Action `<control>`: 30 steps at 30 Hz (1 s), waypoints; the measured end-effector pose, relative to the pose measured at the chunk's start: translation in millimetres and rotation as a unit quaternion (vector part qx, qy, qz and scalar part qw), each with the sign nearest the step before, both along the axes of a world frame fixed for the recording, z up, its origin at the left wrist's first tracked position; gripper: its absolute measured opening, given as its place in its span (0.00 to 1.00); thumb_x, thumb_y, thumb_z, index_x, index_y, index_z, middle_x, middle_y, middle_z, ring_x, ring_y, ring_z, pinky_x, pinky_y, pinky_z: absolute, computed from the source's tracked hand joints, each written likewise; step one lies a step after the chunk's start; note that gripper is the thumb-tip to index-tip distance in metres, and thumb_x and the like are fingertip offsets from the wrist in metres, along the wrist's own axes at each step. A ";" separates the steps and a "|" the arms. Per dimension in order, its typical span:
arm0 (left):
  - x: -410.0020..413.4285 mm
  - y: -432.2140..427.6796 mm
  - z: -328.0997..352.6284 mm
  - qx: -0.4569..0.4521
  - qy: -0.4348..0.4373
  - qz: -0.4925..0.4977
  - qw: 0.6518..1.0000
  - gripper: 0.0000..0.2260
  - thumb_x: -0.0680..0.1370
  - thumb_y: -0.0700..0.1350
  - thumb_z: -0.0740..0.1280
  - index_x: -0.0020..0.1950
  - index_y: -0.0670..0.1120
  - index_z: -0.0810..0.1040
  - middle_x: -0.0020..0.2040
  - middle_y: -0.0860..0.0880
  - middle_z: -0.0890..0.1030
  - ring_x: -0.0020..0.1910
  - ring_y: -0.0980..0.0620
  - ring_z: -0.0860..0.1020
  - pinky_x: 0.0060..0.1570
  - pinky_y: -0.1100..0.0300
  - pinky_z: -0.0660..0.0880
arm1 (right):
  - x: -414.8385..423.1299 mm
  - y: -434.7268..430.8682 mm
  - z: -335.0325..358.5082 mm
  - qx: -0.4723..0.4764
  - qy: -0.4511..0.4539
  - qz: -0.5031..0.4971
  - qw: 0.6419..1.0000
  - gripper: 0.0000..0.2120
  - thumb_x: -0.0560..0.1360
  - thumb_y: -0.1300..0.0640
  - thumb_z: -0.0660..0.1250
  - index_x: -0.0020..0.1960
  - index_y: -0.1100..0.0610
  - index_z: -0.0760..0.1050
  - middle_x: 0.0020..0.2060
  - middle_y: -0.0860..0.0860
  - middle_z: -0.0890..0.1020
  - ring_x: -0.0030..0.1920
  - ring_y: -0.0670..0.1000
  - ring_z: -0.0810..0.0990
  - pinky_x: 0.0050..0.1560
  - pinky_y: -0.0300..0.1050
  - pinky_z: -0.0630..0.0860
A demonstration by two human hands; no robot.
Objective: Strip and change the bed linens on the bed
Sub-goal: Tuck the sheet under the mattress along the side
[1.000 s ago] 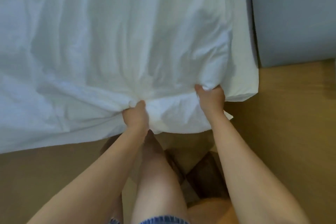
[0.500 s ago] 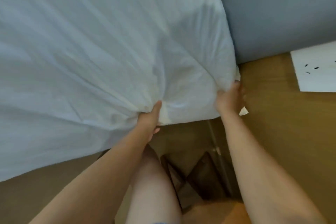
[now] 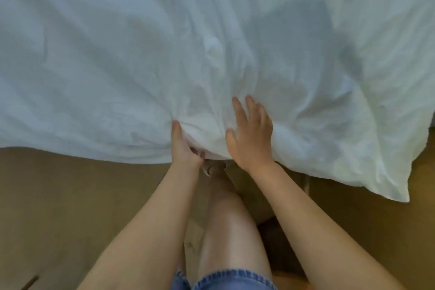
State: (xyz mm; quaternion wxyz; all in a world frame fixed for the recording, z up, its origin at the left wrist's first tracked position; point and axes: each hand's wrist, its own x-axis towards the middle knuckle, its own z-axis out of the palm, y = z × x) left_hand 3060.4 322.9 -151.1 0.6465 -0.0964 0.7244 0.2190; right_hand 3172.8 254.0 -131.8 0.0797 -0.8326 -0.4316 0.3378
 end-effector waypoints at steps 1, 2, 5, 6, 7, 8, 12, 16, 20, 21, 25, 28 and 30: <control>-3.7 4.3 -0.3 0.010 -0.006 -0.004 1.000 0.20 0.74 0.56 0.70 0.61 0.46 0.77 0.58 0.43 0.80 0.55 0.43 0.79 0.57 0.47 0.76 | -3.3 8.1 1.0 -0.007 -0.003 0.028 1.000 0.31 0.76 0.54 0.60 0.76 0.52 0.52 0.76 0.57 0.53 0.73 0.61 0.52 0.72 0.56 0.51; -6.4 9.2 0.5 0.021 -0.011 -0.012 1.000 0.17 0.75 0.52 0.70 0.60 0.44 0.78 0.58 0.43 0.81 0.56 0.42 0.79 0.59 0.45 0.75 | -5.9 15.7 2.4 -0.010 -0.002 0.047 0.999 0.31 0.77 0.54 0.59 0.76 0.52 0.51 0.76 0.56 0.52 0.74 0.60 0.51 0.72 0.56 0.50; -17.6 16.7 16.0 0.066 0.034 -0.057 0.996 0.13 0.75 0.44 0.71 0.57 0.40 0.80 0.53 0.41 0.83 0.53 0.41 0.81 0.56 0.46 0.77 | -10.4 32.0 10.9 -0.010 -0.008 0.076 0.997 0.30 0.77 0.55 0.57 0.76 0.52 0.52 0.76 0.56 0.52 0.74 0.59 0.50 0.72 0.55 0.48; -28.4 12.5 25.6 0.086 0.054 -0.089 0.991 0.13 0.73 0.44 0.72 0.55 0.40 0.81 0.50 0.41 0.84 0.51 0.41 0.82 0.52 0.48 0.79 | -11.6 36.0 14.0 -0.005 -0.016 0.085 0.996 0.29 0.77 0.55 0.57 0.76 0.53 0.53 0.76 0.56 0.53 0.74 0.59 0.50 0.72 0.55 0.47; -45.2 5.1 36.4 0.107 0.065 -0.119 0.985 0.14 0.70 0.44 0.74 0.53 0.39 0.82 0.49 0.42 0.84 0.49 0.42 0.82 0.49 0.50 0.80 | -12.7 40.5 16.1 0.005 -0.022 0.088 0.996 0.28 0.77 0.54 0.56 0.76 0.53 0.55 0.75 0.56 0.54 0.74 0.59 0.50 0.72 0.56 0.47; -67.1 -4.3 47.2 0.125 0.074 -0.138 0.980 0.17 0.68 0.44 0.75 0.53 0.39 0.81 0.49 0.42 0.84 0.48 0.43 0.83 0.48 0.51 0.80 | -14.1 44.6 17.1 0.011 -0.025 0.090 0.996 0.27 0.77 0.53 0.56 0.75 0.53 0.56 0.75 0.56 0.55 0.74 0.58 0.50 0.72 0.56 0.46; -144.3 -7.7 53.7 0.100 0.282 -0.202 0.932 0.07 0.69 0.47 0.74 0.40 0.45 0.79 0.43 0.48 0.84 0.41 0.51 0.81 0.39 0.63 0.76 | -21.2 46.7 -1.0 -0.067 -0.027 0.150 0.986 0.29 0.78 0.49 0.55 0.76 0.52 0.52 0.77 0.53 0.51 0.76 0.56 0.46 0.73 0.57 0.45; -129.0 20.2 3.0 0.045 0.163 -0.204 0.964 0.07 0.72 0.45 0.72 0.49 0.47 0.79 0.52 0.47 0.81 0.50 0.48 0.79 0.49 0.56 0.75 | -28.1 29.0 -30.8 -0.156 -0.017 0.174 0.972 0.29 0.79 0.48 0.53 0.77 0.51 0.48 0.77 0.51 0.45 0.76 0.55 0.43 0.74 0.59 0.46; -121.2 14.5 -21.9 0.034 0.063 -0.165 0.984 0.15 0.72 0.50 0.72 0.56 0.46 0.80 0.55 0.46 0.82 0.55 0.47 0.79 0.61 0.50 0.74 | -33.0 24.7 -40.3 -0.149 -0.028 0.158 0.976 0.31 0.78 0.50 0.56 0.77 0.51 0.48 0.77 0.51 0.46 0.76 0.55 0.44 0.72 0.61 0.47; -123.1 11.3 -23.4 0.043 0.034 -0.141 0.988 0.15 0.73 0.50 0.71 0.57 0.46 0.81 0.55 0.46 0.83 0.55 0.46 0.80 0.62 0.49 0.73 | -35.3 23.8 -38.0 -0.137 -0.017 0.151 0.979 0.31 0.76 0.50 0.56 0.76 0.51 0.49 0.77 0.52 0.48 0.76 0.56 0.45 0.72 0.62 0.48; -121.6 -5.4 -19.0 0.097 -0.087 -0.063 0.990 0.09 0.72 0.49 0.71 0.49 0.47 0.85 0.52 0.46 0.84 0.53 0.48 0.82 0.54 0.51 0.77 | -37.7 -4.4 -25.6 -0.079 0.022 0.182 0.980 0.39 0.71 0.51 0.62 0.76 0.56 0.47 0.75 0.55 0.52 0.75 0.56 0.48 0.73 0.59 0.47; -109.7 -19.1 -11.1 0.099 -0.140 -0.081 0.982 0.18 0.71 0.52 0.72 0.59 0.47 0.81 0.57 0.46 0.82 0.57 0.47 0.80 0.54 0.52 0.77 | -29.7 -41.0 -26.8 -0.121 -0.018 0.266 0.956 0.47 0.70 0.45 0.64 0.76 0.57 0.39 0.76 0.56 0.45 0.75 0.57 0.41 0.73 0.56 0.40; -103.5 -22.9 -4.8 0.088 -0.195 -0.096 0.972 0.17 0.70 0.53 0.74 0.56 0.48 0.83 0.57 0.46 0.82 0.57 0.46 0.80 0.51 0.52 0.78 | -23.5 -56.2 -33.5 -0.133 -0.047 0.292 0.946 0.49 0.70 0.42 0.65 0.76 0.56 0.36 0.76 0.59 0.44 0.75 0.60 0.41 0.73 0.56 0.39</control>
